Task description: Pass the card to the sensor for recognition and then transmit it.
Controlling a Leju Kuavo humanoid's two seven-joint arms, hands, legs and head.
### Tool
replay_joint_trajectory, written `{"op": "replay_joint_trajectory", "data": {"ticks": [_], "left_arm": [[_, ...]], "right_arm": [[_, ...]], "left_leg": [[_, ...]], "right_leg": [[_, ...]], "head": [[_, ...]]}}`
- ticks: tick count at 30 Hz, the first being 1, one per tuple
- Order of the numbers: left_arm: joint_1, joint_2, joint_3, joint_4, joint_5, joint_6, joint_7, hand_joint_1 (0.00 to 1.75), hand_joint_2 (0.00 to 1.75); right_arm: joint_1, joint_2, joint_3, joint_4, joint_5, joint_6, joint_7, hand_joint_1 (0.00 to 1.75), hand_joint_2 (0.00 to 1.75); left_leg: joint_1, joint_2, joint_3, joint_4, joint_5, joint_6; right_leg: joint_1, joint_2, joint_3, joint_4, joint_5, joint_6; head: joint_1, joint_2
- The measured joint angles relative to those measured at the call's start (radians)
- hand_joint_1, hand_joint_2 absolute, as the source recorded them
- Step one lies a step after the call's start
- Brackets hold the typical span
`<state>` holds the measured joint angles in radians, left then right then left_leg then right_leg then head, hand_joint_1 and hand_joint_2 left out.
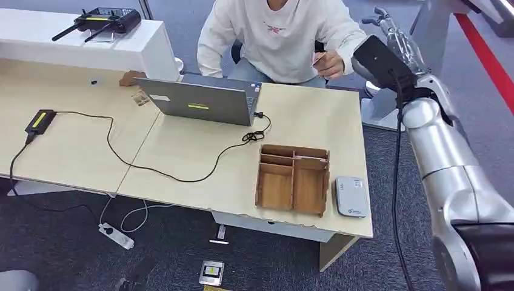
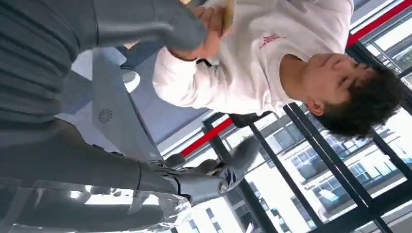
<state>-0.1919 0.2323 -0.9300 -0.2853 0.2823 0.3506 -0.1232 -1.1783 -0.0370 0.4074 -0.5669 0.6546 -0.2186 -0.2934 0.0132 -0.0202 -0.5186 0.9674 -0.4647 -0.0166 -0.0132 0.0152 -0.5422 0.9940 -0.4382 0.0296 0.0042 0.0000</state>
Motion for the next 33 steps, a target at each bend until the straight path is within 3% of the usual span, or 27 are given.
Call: {"op": "replay_joint_trajectory", "data": {"ticks": [8, 16, 21, 28, 33], "left_arm": [[0.01, 0.0, 0.008, -0.001, 0.001, 0.005, -0.015, 0.0, 0.0], [0.025, 0.0, 0.042, -0.002, 0.026, 0.001, -0.018, 0.0, 0.0], [0.035, 0.0, 0.064, -0.004, 0.041, -0.014, -0.028, 0.0, 0.0], [0.036, -0.002, 0.09, -0.004, 0.058, -0.005, -0.04, 0.0, 0.0], [0.038, -0.027, 0.1, -0.004, 0.026, 0.071, -0.02, 0.0, 0.0]], "right_arm": [[0.036, -0.002, -0.001, -0.011, -0.125, 0.007, -0.002, 0.0, 1.75], [0.082, -0.028, -0.01, -0.159, -0.319, 0.109, 0.022, 0.0, 1.75], [0.155, -0.069, -0.019, -0.31, -0.393, 0.195, 0.099, 0.0, 1.75], [0.279, -0.124, -0.028, -0.471, -0.37, 0.219, 0.177, 0.0, 1.75], [0.482, -0.178, -0.027, -0.615, -0.082, 0.219, 0.205, 0.0, 1.75]], "left_leg": [[0.0, 0.0, 0.0, 0.0, 0.0, 0.0], [0.0, 0.0, 0.001, 0.0, 0.0, 0.0], [0.0, 0.0, 0.001, 0.0, 0.0, 0.0], [0.0, 0.0, 0.002, 0.0, 0.0, 0.0], [0.0, 0.0, 0.002, 0.0, -0.001, 0.001]], "right_leg": [[0.0, 0.0, 0.0, 0.0, 0.0, 0.0], [0.0, 0.0, 0.0, 0.0, 0.0, 0.0], [0.0, 0.0, 0.0, -0.001, 0.0, 0.0], [0.0, 0.0, 0.001, -0.001, 0.0, 0.0], [0.0, 0.0, 0.002, -0.001, -0.001, 0.001]], "head": [[0.0, 0.0], [0.0, 0.0], [0.0, 0.0], [0.0, 0.0], [0.0, 0.0]]}}
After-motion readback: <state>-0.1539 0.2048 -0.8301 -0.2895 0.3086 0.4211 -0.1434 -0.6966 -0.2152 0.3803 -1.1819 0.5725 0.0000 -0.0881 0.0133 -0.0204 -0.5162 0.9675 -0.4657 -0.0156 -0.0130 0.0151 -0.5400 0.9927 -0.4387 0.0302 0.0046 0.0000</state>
